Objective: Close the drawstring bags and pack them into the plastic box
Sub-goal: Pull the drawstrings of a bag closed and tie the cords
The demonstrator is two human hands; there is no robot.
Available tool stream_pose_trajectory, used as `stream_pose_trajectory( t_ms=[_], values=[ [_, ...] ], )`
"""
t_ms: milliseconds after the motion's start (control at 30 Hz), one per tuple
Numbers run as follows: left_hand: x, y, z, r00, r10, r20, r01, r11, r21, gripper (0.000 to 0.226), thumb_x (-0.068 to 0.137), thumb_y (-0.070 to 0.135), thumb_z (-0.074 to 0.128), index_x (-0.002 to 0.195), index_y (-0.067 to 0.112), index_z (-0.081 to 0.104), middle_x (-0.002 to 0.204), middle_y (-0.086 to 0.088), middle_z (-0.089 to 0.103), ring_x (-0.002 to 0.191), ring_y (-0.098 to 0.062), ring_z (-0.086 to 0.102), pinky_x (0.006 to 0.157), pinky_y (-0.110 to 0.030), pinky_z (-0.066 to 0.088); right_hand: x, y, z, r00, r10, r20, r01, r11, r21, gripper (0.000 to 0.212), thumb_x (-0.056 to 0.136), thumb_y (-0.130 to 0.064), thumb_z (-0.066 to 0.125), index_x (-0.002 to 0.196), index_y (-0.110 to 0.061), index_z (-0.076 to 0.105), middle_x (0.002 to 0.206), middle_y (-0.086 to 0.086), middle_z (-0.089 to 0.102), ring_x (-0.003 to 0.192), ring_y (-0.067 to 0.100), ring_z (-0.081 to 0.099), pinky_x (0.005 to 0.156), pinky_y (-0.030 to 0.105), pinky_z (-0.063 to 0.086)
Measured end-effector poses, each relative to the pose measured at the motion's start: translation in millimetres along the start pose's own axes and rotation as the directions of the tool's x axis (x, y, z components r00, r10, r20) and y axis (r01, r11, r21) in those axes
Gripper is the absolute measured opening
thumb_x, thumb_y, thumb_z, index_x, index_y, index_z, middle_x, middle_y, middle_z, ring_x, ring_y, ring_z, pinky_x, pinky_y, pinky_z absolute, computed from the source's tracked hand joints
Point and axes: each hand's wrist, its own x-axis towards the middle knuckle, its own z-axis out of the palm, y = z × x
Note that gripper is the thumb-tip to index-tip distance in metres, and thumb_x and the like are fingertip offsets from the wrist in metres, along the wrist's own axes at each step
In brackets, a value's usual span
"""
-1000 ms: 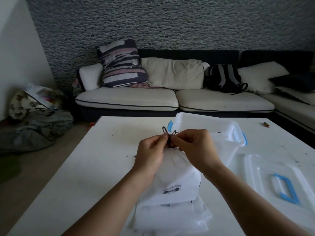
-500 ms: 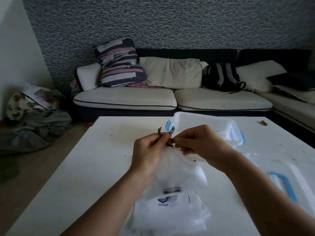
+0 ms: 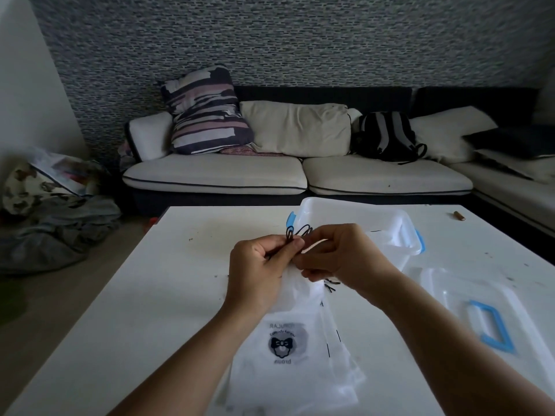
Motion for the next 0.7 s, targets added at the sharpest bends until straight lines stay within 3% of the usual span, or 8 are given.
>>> stream_pose_trajectory(
  t_ms=[67,133,233,300,433,567,700],
  values=[
    [0,2,-2,0.999,0.029,0.03,-0.03,0.999,0.021,0.007,0.086,0.015,0.074,0.089,0.015,0.08,0.081,0.005,0.078,0.08,-0.013,0.075,0.078,-0.026,0.057,0,3,4,0.992,-0.122,0.006,0.121,0.978,-0.171,0.008,0.08,-0.007,0.081,0.084,-0.011,0.075,0.058,-0.002,0.065,0.048,0.004,0.052,0.051,0.014,0.043],
    [2,5,-6,0.994,0.105,0.038,-0.108,0.99,0.087,0.007,0.085,0.014,0.076,0.09,0.012,0.081,0.081,0.006,0.078,0.079,-0.01,0.075,0.076,-0.022,0.056,0,4,8,0.981,-0.194,0.001,0.19,0.96,-0.207,0.007,0.084,-0.009,0.078,0.078,-0.013,0.076,0.05,-0.012,0.057,0.044,0.0,0.046,0.049,0.009,0.036],
    [5,6,-12,0.966,0.256,0.042,-0.259,0.94,0.222,0.007,0.085,0.014,0.077,0.087,0.01,0.082,0.075,0.006,0.077,0.073,-0.011,0.073,0.07,-0.029,0.058,0,5,12,0.97,-0.24,-0.033,0.226,0.945,-0.238,0.031,0.086,-0.01,0.077,0.058,-0.02,0.067,0.043,-0.012,0.051,0.039,0.003,0.041,0.046,0.009,0.031],
    [6,5,-14,0.937,0.347,0.042,-0.343,0.891,0.297,0.006,0.085,0.013,0.077,0.087,0.01,0.082,0.076,0.005,0.076,0.072,-0.01,0.072,0.068,-0.032,0.058,1,6,15,0.966,-0.247,-0.072,0.221,0.941,-0.255,0.026,0.083,-0.011,0.079,0.06,-0.019,0.071,0.049,-0.007,0.061,0.041,0.002,0.049,0.05,0.011,0.037],
    [3,9,-15,0.868,0.493,0.066,-0.475,0.783,0.402,0.015,0.082,0.006,0.074,0.095,0.01,0.081,0.087,0.004,0.077,0.081,-0.002,0.071,0.077,-0.017,0.056,-1,3,19,0.977,-0.163,-0.135,0.149,0.983,-0.106,0.022,0.082,-0.002,0.076,0.064,-0.014,0.071,0.057,0.006,0.063,0.042,0.001,0.049,0.045,0.01,0.034],
    [4,11,-18,0.816,0.566,0.116,-0.55,0.699,0.458,0.02,0.084,0.001,0.073,0.101,0.009,0.08,0.092,0.002,0.077,0.084,-0.004,0.07,0.081,-0.013,0.053,0,10,22,0.996,0.061,-0.06,-0.045,0.97,0.239,0.028,0.085,-0.001,0.073,0.061,-0.015,0.07,0.06,0.006,0.059,0.056,0.014,0.052,0.057,0.023,0.039],
    [4,9,-19,0.821,0.554,0.135,-0.549,0.706,0.447,0.018,0.089,0.007,0.068,0.104,0.01,0.079,0.093,0.003,0.077,0.085,-0.004,0.069,0.08,-0.014,0.053,0,4,18,0.992,-0.085,-0.098,0.089,0.995,0.042,0.019,0.081,-0.002,0.077,0.065,-0.006,0.069,0.057,0.0,0.062,0.049,0.007,0.051,0.051,0.016,0.037]
  ],
)
